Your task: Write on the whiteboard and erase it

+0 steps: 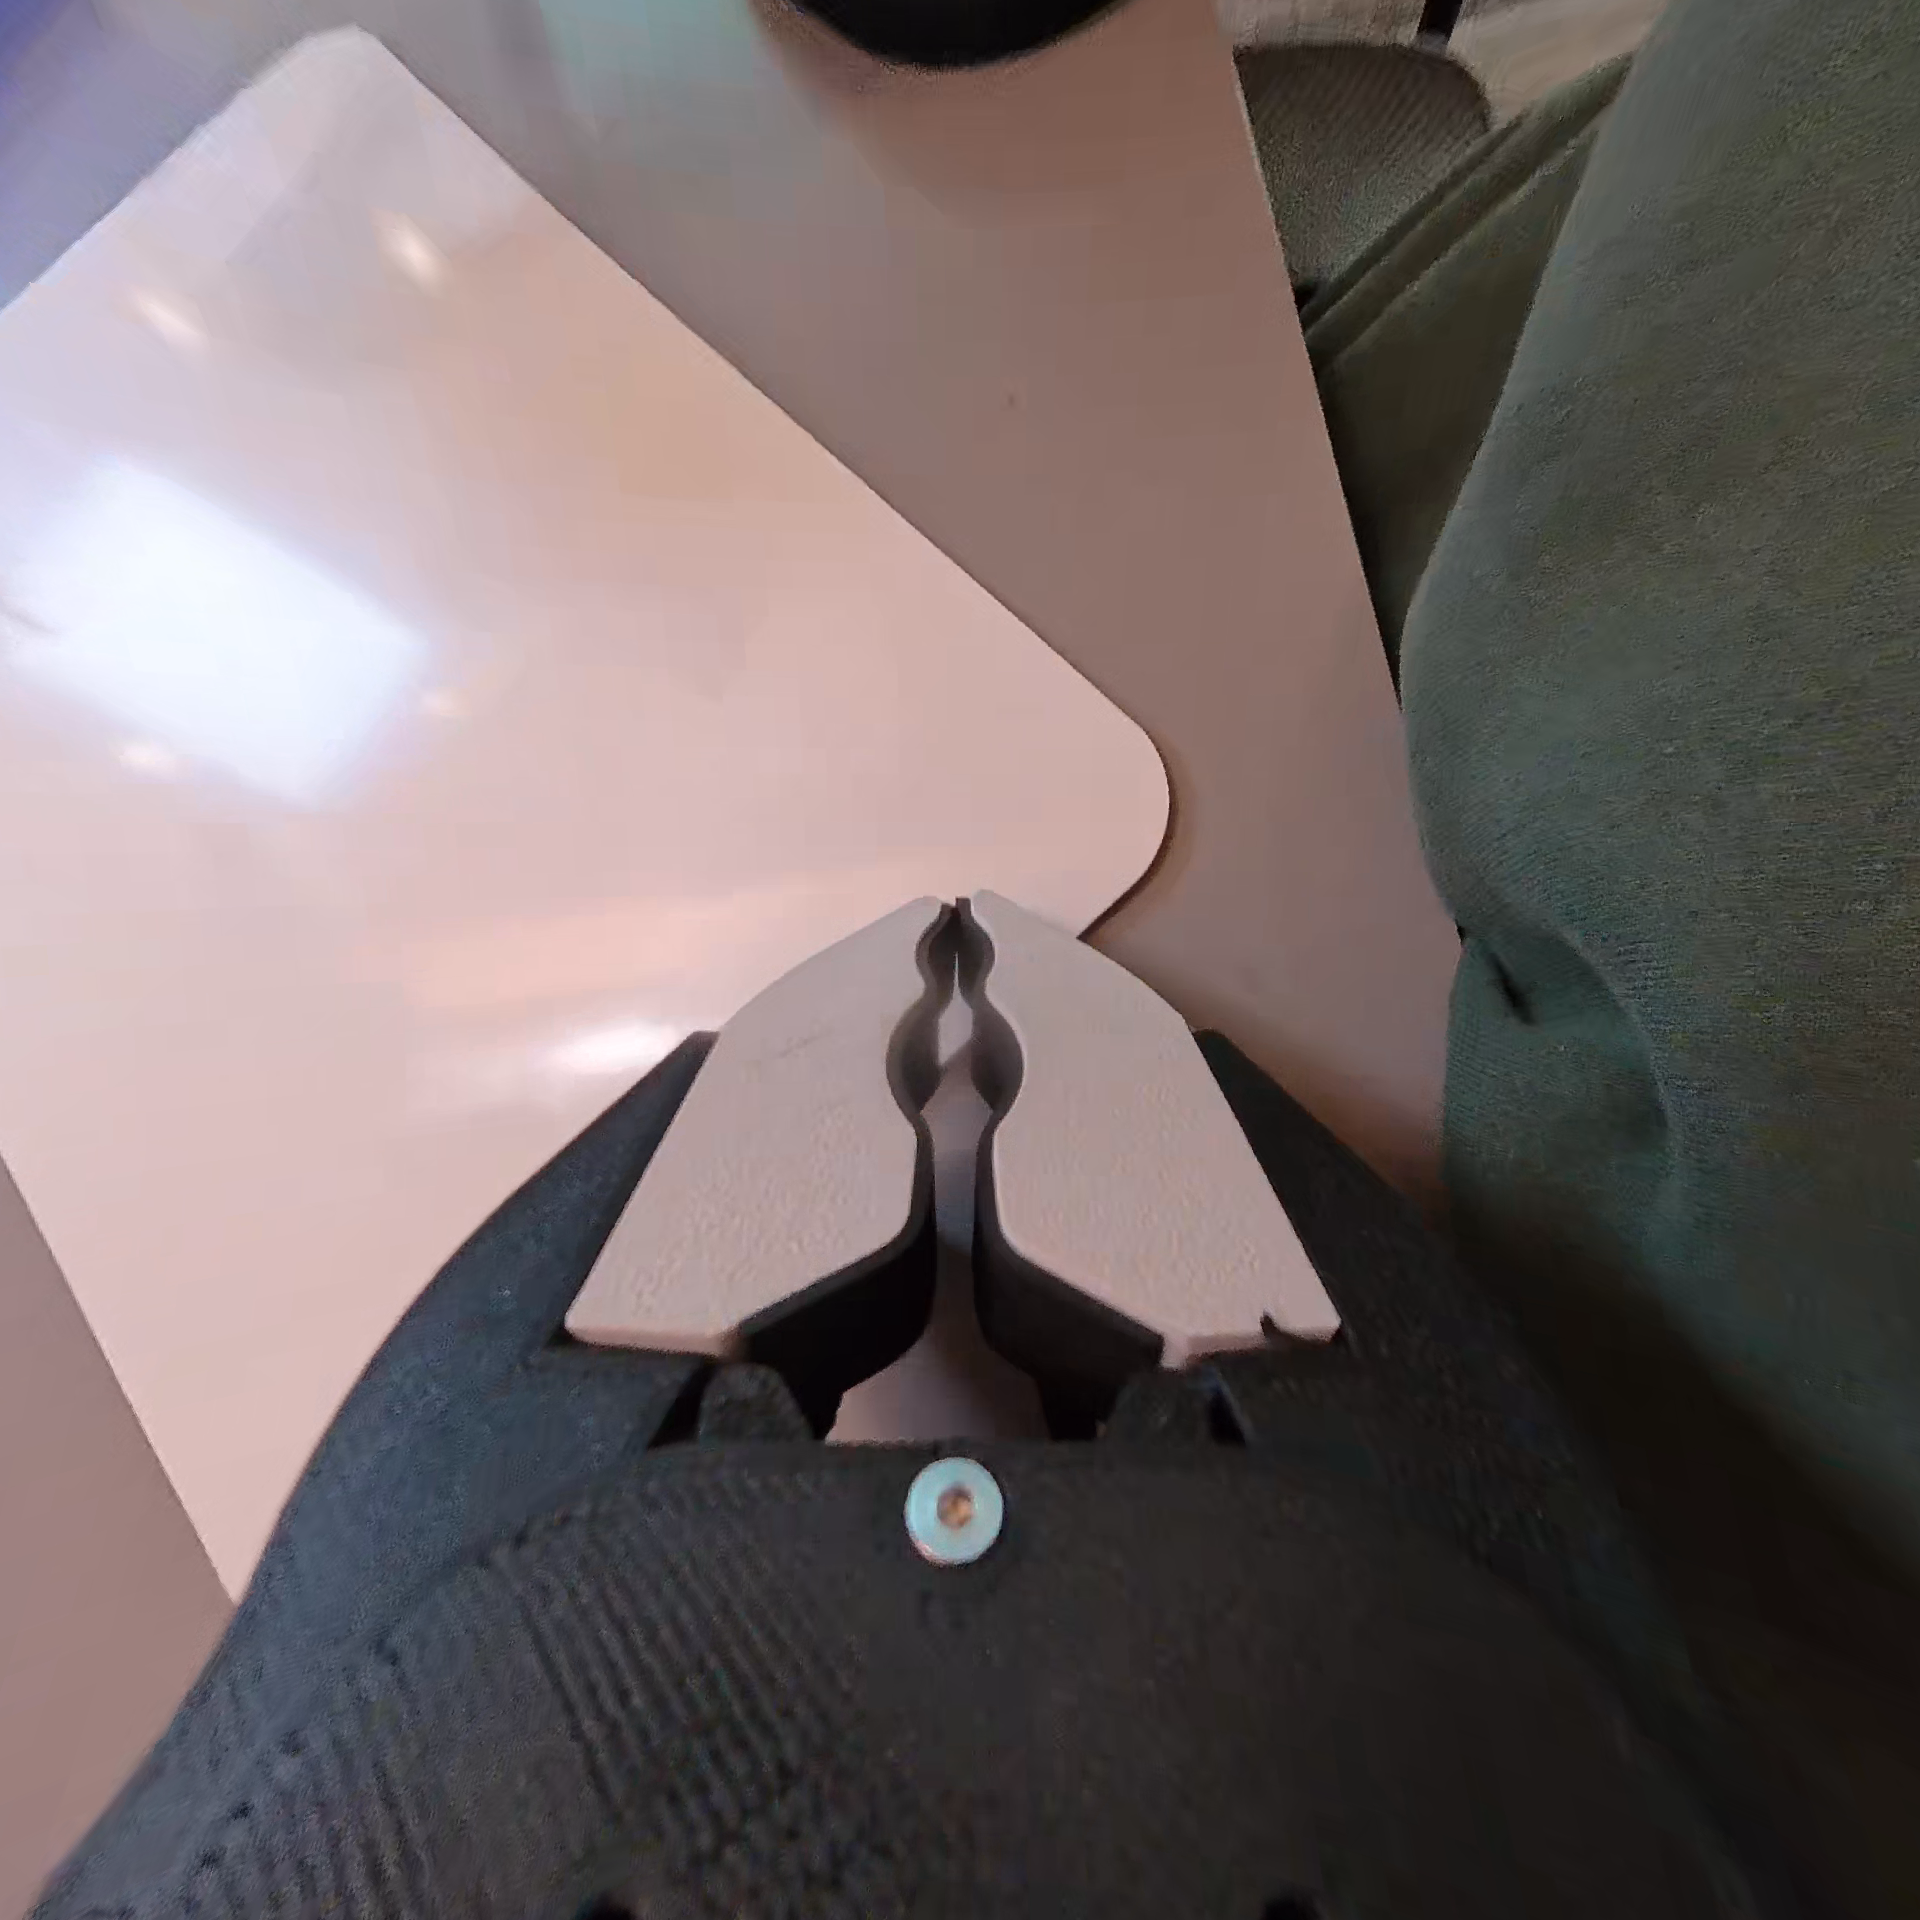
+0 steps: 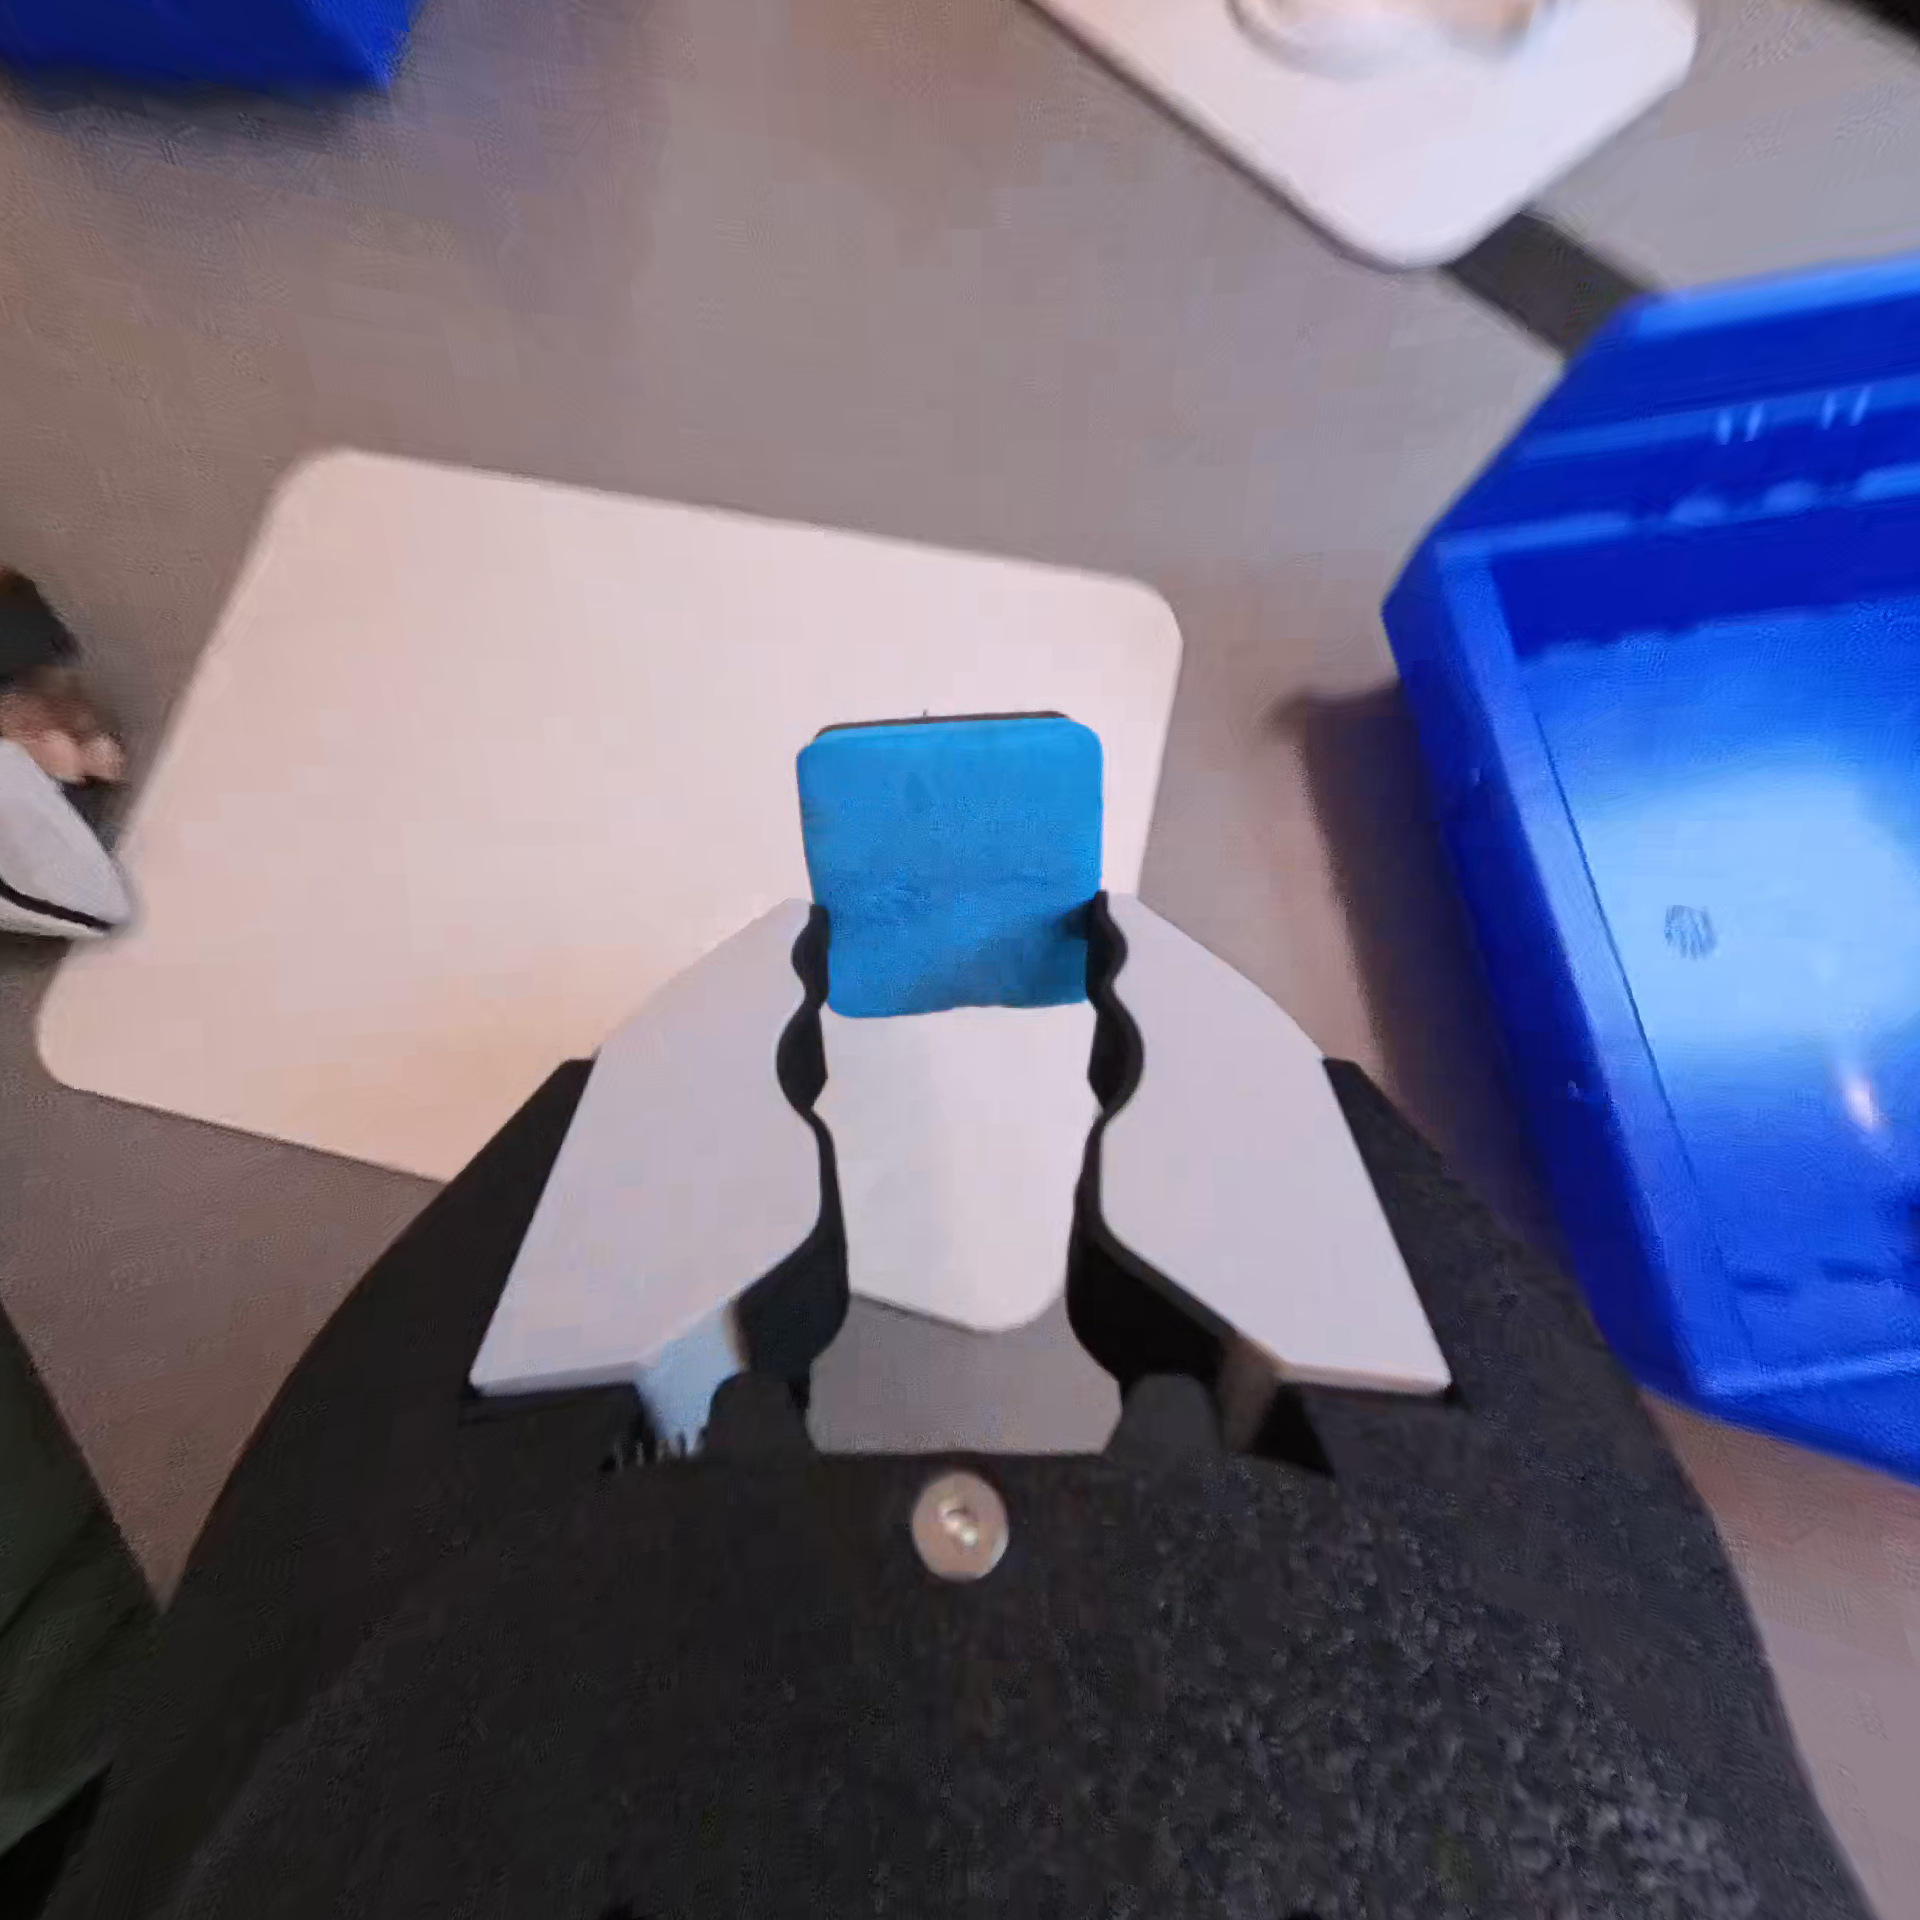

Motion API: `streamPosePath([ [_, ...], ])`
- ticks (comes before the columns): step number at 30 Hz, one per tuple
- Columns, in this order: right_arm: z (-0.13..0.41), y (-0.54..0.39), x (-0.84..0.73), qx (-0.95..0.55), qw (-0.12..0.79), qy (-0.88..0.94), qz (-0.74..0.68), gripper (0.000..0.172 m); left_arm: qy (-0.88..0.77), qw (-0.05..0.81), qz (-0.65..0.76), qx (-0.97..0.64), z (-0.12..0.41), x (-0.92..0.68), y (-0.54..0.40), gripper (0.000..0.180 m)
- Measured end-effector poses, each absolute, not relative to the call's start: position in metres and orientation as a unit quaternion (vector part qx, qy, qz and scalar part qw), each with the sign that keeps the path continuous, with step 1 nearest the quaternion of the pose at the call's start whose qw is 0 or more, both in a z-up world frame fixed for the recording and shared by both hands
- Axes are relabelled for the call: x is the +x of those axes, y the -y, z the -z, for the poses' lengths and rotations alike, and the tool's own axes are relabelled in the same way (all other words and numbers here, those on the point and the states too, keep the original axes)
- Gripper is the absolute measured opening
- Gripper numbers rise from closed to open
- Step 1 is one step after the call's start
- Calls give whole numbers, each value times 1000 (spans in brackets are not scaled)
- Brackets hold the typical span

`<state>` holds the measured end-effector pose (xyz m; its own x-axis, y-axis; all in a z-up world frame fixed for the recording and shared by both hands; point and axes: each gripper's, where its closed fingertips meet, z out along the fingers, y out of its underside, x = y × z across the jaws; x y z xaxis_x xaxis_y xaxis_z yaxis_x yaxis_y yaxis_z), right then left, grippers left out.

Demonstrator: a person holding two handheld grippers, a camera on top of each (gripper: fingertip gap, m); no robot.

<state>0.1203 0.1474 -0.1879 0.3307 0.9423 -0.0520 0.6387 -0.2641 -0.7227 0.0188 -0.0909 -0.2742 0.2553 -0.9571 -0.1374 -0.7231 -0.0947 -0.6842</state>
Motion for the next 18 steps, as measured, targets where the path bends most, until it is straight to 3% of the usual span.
streamPosePath([
  [3,156,-122,83,-675,397,516,-348,49,-551,381,206,-713,253,19,81,0],
  [7,157,-94,49,-615,427,533,-394,49,-479,460,219,-715,219,-4,53,0],
  [14,205,-76,-4,-603,402,625,-290,49,-347,517,255,-739,201,-64,12,0],
  [18,226,-131,-21,-693,370,593,-178,49,-326,517,245,-752,207,-78,2,6],
])
